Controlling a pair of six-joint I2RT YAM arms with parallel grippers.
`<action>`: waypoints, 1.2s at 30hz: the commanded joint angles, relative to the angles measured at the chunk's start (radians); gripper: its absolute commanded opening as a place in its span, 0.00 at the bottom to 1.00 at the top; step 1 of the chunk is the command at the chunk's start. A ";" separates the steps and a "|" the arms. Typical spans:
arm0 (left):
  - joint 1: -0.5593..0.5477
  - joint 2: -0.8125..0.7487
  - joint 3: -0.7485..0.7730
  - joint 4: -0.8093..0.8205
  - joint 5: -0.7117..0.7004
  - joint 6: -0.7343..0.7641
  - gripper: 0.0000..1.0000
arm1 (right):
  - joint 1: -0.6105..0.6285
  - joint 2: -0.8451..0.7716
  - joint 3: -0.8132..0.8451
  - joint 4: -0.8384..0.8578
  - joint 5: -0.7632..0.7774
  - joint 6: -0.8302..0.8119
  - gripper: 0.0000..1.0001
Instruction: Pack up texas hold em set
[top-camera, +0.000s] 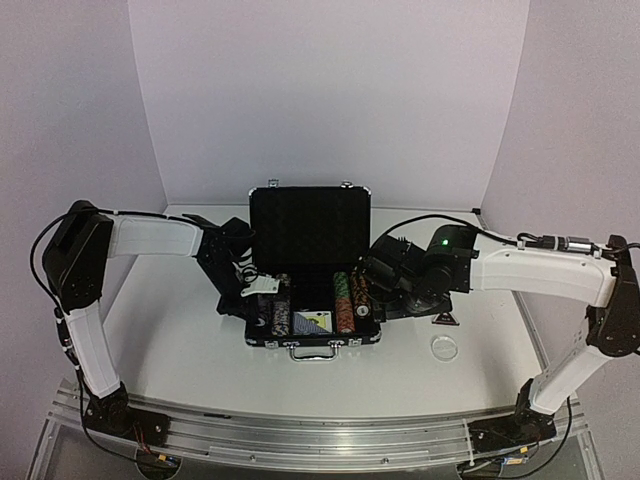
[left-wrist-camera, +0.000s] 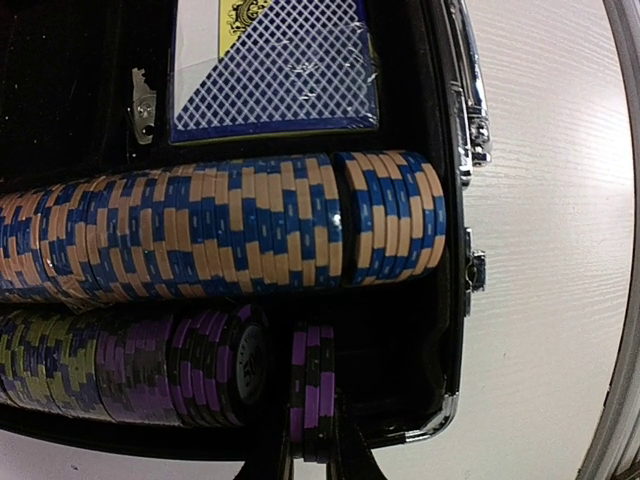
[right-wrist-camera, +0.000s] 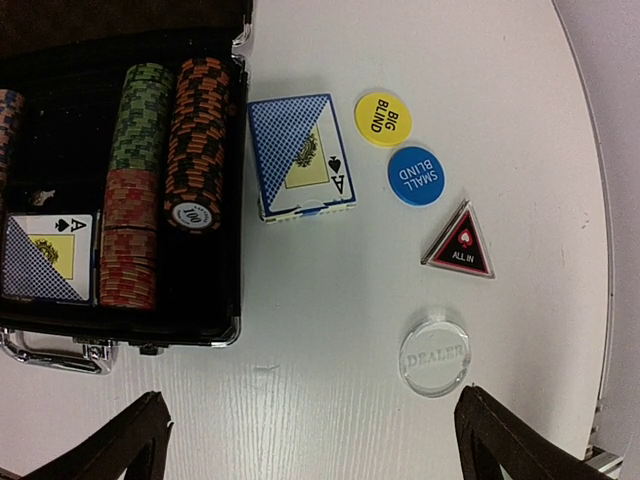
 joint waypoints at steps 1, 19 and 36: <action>0.003 0.013 0.039 0.050 -0.014 -0.025 0.00 | -0.003 0.013 0.022 -0.025 -0.003 0.022 0.96; -0.013 0.016 -0.001 0.084 -0.035 -0.028 0.13 | -0.004 0.021 0.024 -0.045 -0.028 0.048 0.95; -0.022 0.028 0.054 0.022 -0.017 -0.025 0.16 | -0.003 0.046 0.043 -0.055 -0.027 0.028 0.95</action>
